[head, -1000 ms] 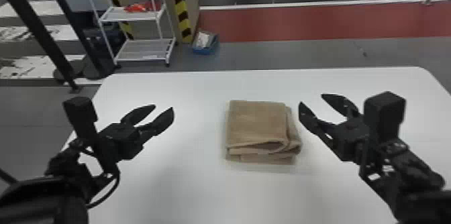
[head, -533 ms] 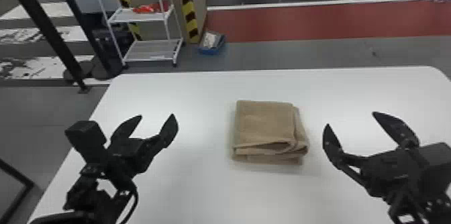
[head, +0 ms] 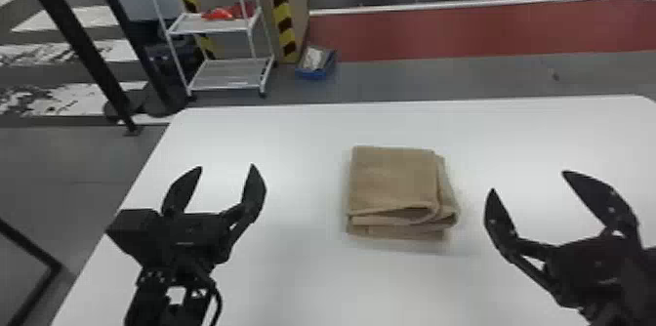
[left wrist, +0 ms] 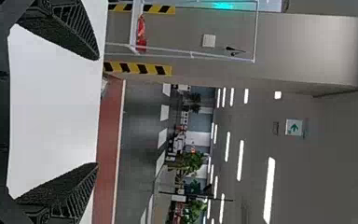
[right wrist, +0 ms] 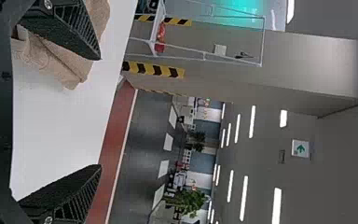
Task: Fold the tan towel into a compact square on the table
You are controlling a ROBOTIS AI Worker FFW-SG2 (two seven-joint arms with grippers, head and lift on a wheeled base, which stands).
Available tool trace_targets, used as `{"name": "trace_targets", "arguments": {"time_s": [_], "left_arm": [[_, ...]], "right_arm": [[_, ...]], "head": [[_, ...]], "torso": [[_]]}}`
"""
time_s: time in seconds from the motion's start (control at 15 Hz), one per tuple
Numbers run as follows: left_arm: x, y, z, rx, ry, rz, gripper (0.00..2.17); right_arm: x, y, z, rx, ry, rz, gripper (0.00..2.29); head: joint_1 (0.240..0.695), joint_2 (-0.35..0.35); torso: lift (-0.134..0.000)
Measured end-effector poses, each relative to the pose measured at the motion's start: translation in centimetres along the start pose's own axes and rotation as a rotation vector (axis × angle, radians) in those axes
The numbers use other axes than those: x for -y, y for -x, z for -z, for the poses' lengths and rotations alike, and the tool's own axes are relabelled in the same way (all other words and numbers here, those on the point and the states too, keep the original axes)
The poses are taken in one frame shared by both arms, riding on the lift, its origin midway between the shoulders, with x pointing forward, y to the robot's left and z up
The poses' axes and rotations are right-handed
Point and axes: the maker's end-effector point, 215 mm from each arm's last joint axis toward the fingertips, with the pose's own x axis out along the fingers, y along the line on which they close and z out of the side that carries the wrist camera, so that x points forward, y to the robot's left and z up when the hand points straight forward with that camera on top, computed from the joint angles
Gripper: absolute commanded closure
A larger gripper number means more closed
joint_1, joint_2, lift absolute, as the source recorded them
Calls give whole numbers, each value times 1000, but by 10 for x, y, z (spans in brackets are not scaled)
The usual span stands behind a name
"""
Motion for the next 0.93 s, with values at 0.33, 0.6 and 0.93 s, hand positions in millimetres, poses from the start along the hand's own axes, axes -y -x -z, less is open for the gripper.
{"name": "trace_targets", "arguments": {"time_s": [0.33, 0.6, 0.93], "left_arm": [[5, 7, 11, -35, -18, 8, 73], [8, 11, 11, -38, -20, 17, 73], [9, 12, 12, -40, -19, 21, 73]], "right_arm": [[-3, 0, 4, -8, -11, -5, 60], [-3, 2, 6, -10, -25, -5, 63], [-4, 5, 5, -7, -32, -5, 63]], "head": [[695, 152], [695, 150], [695, 148]], "torso": [[-123], [-123], [-123]]}}
